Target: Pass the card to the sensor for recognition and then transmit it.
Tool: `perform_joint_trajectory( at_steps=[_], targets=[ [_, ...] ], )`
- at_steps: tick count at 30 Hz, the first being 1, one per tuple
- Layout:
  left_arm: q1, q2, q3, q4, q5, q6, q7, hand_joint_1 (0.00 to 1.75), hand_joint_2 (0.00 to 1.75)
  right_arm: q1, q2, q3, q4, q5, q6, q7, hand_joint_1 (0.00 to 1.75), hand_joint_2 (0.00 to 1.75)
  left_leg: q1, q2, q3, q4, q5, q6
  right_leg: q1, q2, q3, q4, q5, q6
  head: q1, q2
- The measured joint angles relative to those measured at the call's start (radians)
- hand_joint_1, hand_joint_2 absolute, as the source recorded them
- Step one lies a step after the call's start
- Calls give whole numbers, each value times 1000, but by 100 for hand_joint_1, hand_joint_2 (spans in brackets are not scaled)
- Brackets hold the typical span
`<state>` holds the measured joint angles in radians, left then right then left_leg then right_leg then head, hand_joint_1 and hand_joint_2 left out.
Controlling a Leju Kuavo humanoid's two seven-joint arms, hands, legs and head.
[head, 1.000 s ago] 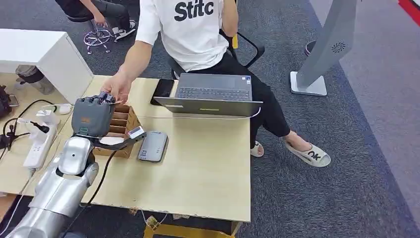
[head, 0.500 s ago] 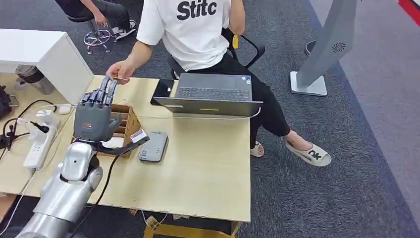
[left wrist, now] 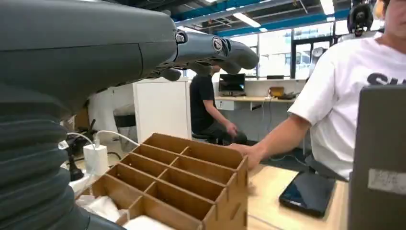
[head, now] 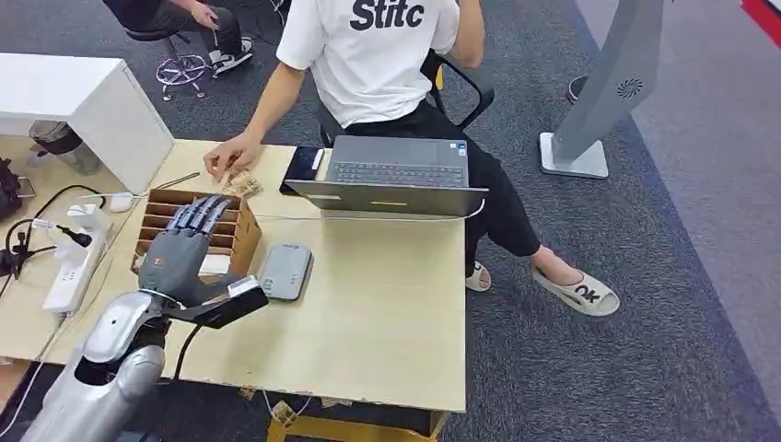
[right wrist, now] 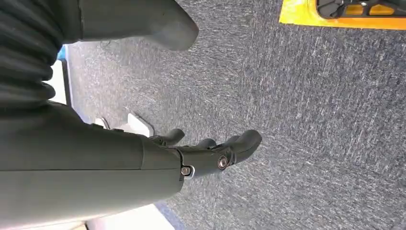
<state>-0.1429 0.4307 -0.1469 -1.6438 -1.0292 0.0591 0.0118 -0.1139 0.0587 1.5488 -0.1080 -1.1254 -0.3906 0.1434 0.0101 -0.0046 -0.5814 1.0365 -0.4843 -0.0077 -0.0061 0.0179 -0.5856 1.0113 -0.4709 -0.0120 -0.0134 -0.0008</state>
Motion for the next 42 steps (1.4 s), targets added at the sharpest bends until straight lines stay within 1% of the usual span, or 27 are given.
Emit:
perform_joint_trajectory(
  at_steps=[5,8,10,12,19,29,30,31,32,33,39,42],
  targets=[
    [18,64,21,-12,-30,-50,34,0,175,0,0,0,0,-8,-2,-3,0,175,0,0,0,0,0,0,0,0,0,0,0,0,0,0],
    [19,84,30,-12,-68,-67,61,0,175,0,0,0,0,-14,-2,-4,0,175,0,0,0,0,0,0,0,0,0,0,0,0,0,0],
    [19,92,30,-10,-120,-64,86,0,175,0,0,0,0,-16,-2,-4,0,175,0,0,0,0,0,0,0,0,0,0,0,0,0,0],
    [19,93,29,-3,-146,-65,100,0,175,0,0,0,0,-17,-2,-2,0,175,0,0,0,0,0,0,0,0,0,0,0,0,0,0],
    [16,91,27,54,-179,-71,112,0,175,-1,0,0,0,-19,0,3,0,175,0,0,0,0,0,0,0,0,0,0,0,0,0,0],
    [-7,64,1,158,-199,-74,119,0,175,-1,0,0,0,-19,3,6,0,175,0,0,0,0,0,0,0,0,0,0,0,0,0,0],
    [-8,61,0,165,-202,-73,123,129,175,-1,0,0,0,-19,3,6,0,175,0,0,0,0,0,0,0,0,0,0,0,0,0,0],
    [-12,57,-2,174,-208,-69,125,164,175,-1,0,0,0,-19,4,6,0,175,0,0,0,0,0,0,0,0,0,0,0,0,0,0],
    [-16,54,-5,184,-212,-65,127,164,175,-2,0,0,0,-19,5,6,0,175,0,0,0,0,0,0,0,0,0,0,0,0,0,0],
    [-18,52,-8,193,-219,-58,131,175,175,-2,0,0,0,-19,5,6,0,175,0,0,0,0,0,0,0,0,0,0,0,0,0,0],
    [-36,20,-16,259,-245,12,125,175,175,-2,0,1,0,-12,6,2,0,175,0,0,0,0,0,0,0,0,0,0,0,0,0,0],
    [-38,7,-16,275,-254,40,124,175,175,-3,0,1,0,-9,6,0,0,175,0,0,0,0,0,0,0,0,0,0,0,0,0,0]
  ],
)
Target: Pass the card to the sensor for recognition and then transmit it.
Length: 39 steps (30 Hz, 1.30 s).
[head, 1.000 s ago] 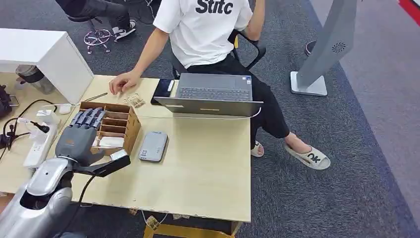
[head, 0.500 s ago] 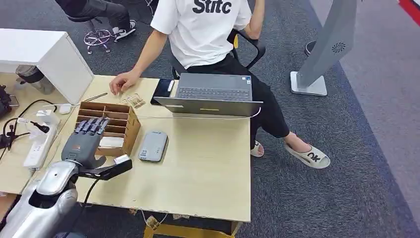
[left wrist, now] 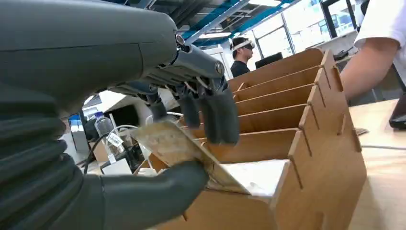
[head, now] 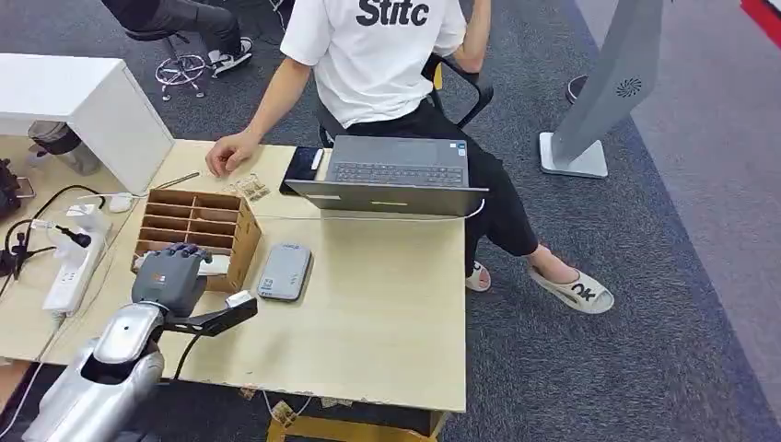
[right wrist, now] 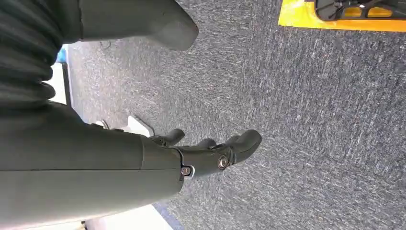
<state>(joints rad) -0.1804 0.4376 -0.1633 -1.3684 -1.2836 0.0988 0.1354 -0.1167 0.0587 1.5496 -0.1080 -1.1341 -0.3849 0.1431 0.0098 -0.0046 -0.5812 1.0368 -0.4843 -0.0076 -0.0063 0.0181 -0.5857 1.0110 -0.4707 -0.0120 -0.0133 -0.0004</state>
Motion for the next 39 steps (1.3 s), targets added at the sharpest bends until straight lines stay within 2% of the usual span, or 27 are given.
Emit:
perform_joint_trajectory(
  at_steps=[15,24,30,33,36,39],
  targets=[
    [-7,-28,0,32,-47,62,9,175,175,0,0,0,0,11,-1,0,0,175,0,0,0,0,0,0,0,0,0,0,0,0,0,0],
    [-26,-27,32,26,-89,158,19,175,175,0,0,0,0,14,-2,-6,0,175,0,0,0,0,0,0,0,0,0,0,0,0,0,0],
    [-42,-25,88,-48,-63,256,1,175,175,1,0,0,0,14,-4,-4,0,175,0,0,0,0,0,0,0,0,0,0,0,0,0,0],
    [-69,-26,124,-94,7,256,-24,175,175,0,0,0,0,14,-4,-3,0,175,0,0,0,0,0,0,0,0,0,0,0,0,0,0],
    [-123,-27,157,-117,86,217,-38,175,175,0,0,0,0,18,-4,1,0,175,0,0,0,0,0,0,0,-1,0,0,0,0,0,0],
    [-183,-28,169,-115,100,177,-42,175,175,0,0,0,0,26,-4,3,0,175,0,0,0,0,1,0,0,-1,0,0,1,0,0,0]
  ],
)
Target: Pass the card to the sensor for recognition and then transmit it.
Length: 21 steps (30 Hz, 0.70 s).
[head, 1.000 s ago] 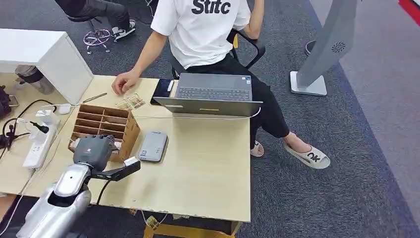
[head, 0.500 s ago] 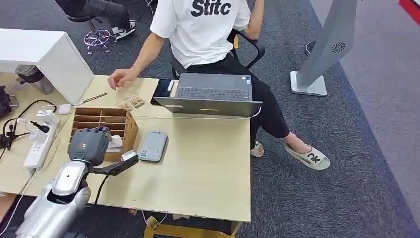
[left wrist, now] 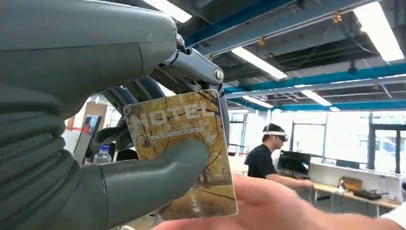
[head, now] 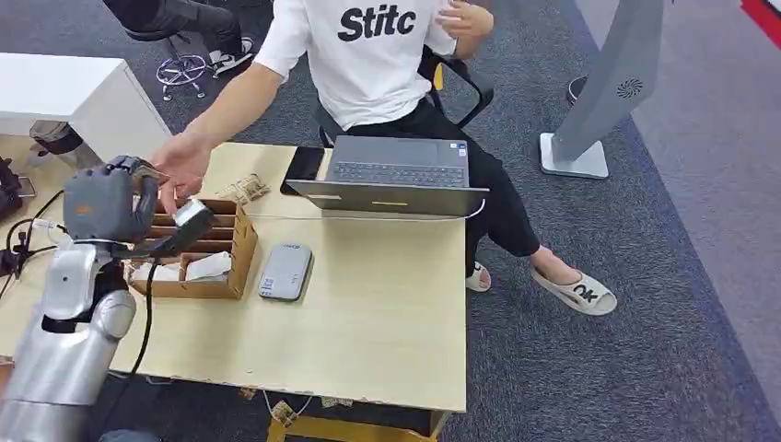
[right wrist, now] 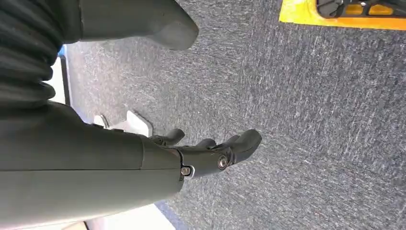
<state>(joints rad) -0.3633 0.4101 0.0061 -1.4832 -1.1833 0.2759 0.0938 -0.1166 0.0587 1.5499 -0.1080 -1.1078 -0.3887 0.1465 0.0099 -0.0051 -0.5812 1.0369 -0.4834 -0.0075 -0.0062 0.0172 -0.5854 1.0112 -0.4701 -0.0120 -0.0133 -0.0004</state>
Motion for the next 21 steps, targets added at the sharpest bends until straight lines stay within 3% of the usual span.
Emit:
perform_joint_trajectory(
  at_steps=[5,10,11,12,16,21],
  targets=[
    [-84,-2,0,24,-40,-10,10,175,175,-2,0,0,0,12,2,3,0,175,0,0,0,0,0,0,0,0,0,0,0,0,0,0],
    [-108,-9,0,50,-53,-4,10,175,175,-4,0,0,0,19,2,4,0,175,0,0,0,0,0,0,0,1,-1,0,0,0,0,0],
    [-111,-12,0,58,-55,8,9,26,175,-5,0,0,0,21,2,7,0,175,0,0,0,0,0,0,0,1,-1,0,0,0,0,0],
    [-111,-19,0,63,-56,33,4,0,175,-5,0,0,0,23,1,8,0,175,0,1,0,0,0,0,0,1,-1,0,0,0,0,0],
    [-102,-55,-1,64,-57,200,-22,0,175,-6,0,0,0,29,1,9,0,175,-1,0,-1,0,0,1,0,1,0,0,0,0,0,0],
    [10,-88,2,-12,67,300,-107,0,175,-5,0,0,0,14,0,6,0,175,-1,1,-1,0,-1,1,-1,2,0,0,0,1,1,0]
  ],
)
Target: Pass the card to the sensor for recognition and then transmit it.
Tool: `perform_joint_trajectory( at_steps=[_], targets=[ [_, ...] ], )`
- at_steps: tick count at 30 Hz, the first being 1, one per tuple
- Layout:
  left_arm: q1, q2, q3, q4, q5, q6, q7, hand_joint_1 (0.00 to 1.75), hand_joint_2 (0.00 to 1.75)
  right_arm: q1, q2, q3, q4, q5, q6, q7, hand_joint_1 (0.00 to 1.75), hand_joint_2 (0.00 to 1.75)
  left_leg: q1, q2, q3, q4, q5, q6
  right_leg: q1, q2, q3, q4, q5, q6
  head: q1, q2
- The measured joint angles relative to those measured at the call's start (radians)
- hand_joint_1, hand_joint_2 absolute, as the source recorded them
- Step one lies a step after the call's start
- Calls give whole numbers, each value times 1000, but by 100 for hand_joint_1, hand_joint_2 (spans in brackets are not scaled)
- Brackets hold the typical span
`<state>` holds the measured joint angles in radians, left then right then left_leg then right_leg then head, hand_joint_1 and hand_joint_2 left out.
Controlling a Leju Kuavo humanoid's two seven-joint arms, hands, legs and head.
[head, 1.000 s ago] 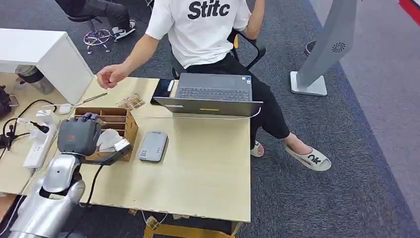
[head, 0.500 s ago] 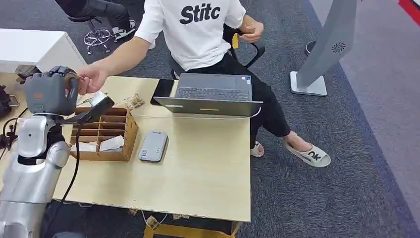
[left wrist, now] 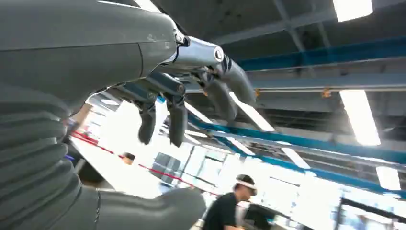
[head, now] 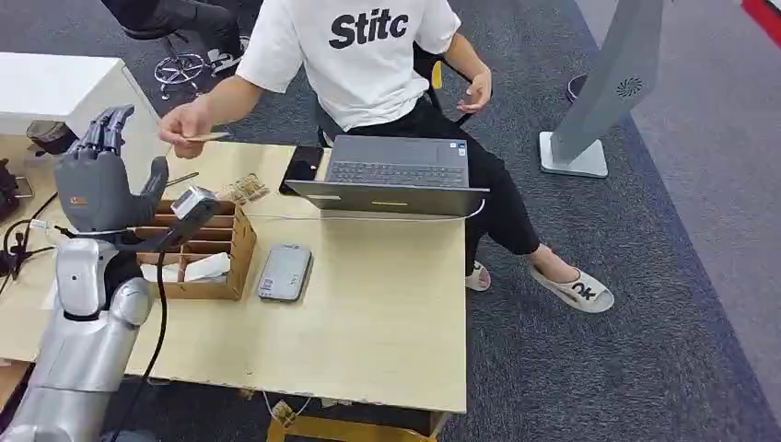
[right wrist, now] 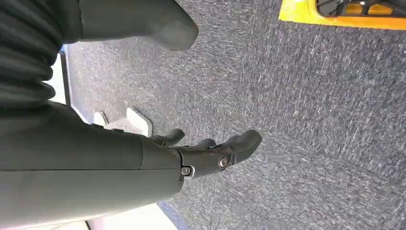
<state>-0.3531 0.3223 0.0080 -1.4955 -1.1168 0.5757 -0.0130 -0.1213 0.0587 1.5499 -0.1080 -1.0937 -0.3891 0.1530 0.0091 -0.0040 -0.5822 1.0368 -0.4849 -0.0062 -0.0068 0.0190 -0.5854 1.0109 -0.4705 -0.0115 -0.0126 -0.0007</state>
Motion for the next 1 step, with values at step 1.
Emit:
perform_joint_trajectory(
  at_steps=[1],
  targets=[
    [37,-5,7,-26,51,16,-24,0,175,0,0,0,0,-6,0,0,0,175,0,1,0,0,-1,0,0,1,0,0,0,0,0,0]
  ],
)
